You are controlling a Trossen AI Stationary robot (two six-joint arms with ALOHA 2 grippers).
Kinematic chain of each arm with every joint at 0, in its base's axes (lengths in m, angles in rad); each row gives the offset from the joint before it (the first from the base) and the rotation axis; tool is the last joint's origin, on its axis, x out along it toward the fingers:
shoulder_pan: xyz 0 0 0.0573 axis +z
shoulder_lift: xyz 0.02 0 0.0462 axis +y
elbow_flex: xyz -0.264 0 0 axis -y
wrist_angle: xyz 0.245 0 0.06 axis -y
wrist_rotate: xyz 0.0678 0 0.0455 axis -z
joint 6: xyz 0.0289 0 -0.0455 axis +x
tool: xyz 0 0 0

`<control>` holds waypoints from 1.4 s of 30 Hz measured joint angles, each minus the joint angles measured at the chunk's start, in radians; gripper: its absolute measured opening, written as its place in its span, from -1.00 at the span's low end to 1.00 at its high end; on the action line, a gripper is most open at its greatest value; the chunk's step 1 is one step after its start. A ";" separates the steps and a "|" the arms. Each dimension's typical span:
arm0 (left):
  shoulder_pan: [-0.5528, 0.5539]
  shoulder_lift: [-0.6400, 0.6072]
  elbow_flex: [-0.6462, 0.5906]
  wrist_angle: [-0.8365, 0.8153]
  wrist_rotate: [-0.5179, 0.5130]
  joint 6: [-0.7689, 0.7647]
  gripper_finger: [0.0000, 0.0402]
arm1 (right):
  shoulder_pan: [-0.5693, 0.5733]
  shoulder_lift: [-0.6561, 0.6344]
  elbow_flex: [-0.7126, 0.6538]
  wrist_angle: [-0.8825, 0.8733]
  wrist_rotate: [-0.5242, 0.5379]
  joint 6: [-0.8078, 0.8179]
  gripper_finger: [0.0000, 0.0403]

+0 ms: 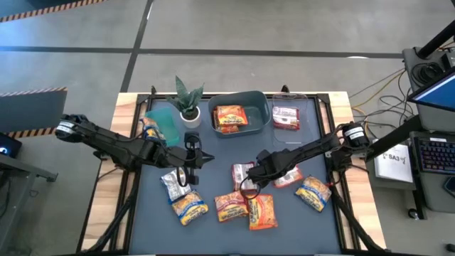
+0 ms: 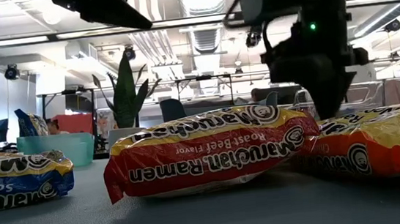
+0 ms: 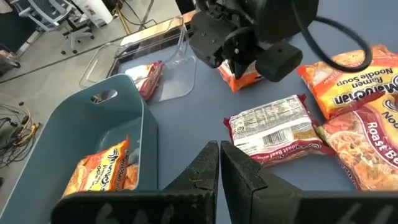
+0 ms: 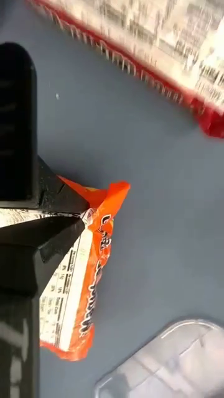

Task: Sort Maruchan noodles
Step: Put the orange noodle pack into the blue bin

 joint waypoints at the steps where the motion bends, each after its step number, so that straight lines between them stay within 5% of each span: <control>1: 0.000 0.000 0.000 0.001 0.000 -0.004 -1.00 | 0.002 -0.006 0.006 0.004 0.003 -0.010 -0.96; 10: 0.000 0.000 0.000 0.046 0.001 -0.021 -1.00 | 0.042 -0.136 0.015 0.044 0.083 -0.119 -0.96; 18: 0.000 0.000 0.000 0.143 0.002 -0.012 -1.00 | 0.082 -0.319 -0.065 0.306 0.117 -0.235 -0.96; 31: 0.000 0.126 0.000 0.288 0.003 -0.045 -1.00 | 0.105 -0.534 -0.429 0.317 0.102 0.105 -0.96; 42: 0.000 0.377 0.000 0.647 0.003 -0.045 -1.00 | 0.104 -0.563 -0.513 0.314 0.079 0.107 -0.90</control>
